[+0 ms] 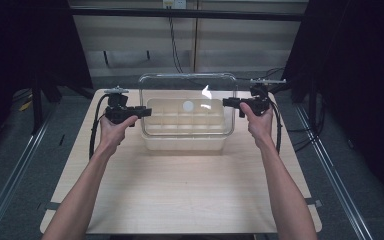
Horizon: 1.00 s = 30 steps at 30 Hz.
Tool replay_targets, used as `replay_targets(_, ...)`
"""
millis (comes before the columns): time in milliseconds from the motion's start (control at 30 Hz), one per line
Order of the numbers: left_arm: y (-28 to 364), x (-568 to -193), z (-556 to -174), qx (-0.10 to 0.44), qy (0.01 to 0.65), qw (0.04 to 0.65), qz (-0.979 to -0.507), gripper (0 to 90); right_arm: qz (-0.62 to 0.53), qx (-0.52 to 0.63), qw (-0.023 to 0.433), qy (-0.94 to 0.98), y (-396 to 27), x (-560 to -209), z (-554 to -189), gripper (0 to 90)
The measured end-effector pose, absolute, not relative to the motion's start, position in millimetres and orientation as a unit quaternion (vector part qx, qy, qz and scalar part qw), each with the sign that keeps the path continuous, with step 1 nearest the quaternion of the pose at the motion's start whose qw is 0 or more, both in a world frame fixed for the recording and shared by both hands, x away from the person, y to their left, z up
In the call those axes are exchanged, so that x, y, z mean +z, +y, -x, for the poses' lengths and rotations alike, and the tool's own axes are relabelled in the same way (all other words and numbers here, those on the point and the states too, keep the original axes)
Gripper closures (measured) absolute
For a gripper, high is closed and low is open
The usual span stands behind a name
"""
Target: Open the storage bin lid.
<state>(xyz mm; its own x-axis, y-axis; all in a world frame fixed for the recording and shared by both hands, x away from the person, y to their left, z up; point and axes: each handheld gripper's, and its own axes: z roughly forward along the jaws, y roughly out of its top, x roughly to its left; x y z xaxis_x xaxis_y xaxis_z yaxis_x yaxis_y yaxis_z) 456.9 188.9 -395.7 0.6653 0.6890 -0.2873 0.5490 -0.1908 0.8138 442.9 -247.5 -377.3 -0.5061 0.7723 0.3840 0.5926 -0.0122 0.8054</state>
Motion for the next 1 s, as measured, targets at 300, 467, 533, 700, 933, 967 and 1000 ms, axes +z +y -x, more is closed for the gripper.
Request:
replay_targets(300, 192.2, -388.5, -454.2, 0.075, 0.394, 0.504, -0.765, 64.8, -0.482, 0.527, 0.090, 0.695, -247.7, -368.9, -439.2, 62.1)
replay_targets(467, 191.8, -387.2, -452.2, 0.076, 0.392, 0.506, -0.765, 64.7, -0.482, 0.527, 0.091, 0.694, -247.8, -366.9, -437.9, 62.2)
replay_targets(533, 191.3, -386.8, -451.4, 0.075, 0.392, 0.505, -0.765, 64.7, -0.483, 0.526, 0.092, 0.694, -248.1, -366.2, -436.8, 62.3)
replay_targets(700, 191.4, -386.7, -449.3, 0.073, 0.390, 0.507, -0.765, 64.7, -0.485, 0.524, 0.087, 0.695, -249.0, -364.9, -433.7, 62.4)
replay_targets(933, 193.1, -381.7, -443.1, 0.076, 0.379, 0.509, -0.769, 65.0, -0.482, 0.526, 0.087, 0.695, -249.3, -363.0, -427.7, 62.5)
replay_targets(967, 193.0, -380.5, -441.6, 0.077, 0.381, 0.512, -0.766, 65.1, -0.481, 0.527, 0.087, 0.695, -249.4, -362.4, -426.4, 62.6)
replay_targets(1000, 193.9, -379.6, -440.8, 0.077, 0.378, 0.510, -0.769, 65.2, -0.481, 0.528, 0.087, 0.694, -249.2, -361.6, -424.6, 62.6)
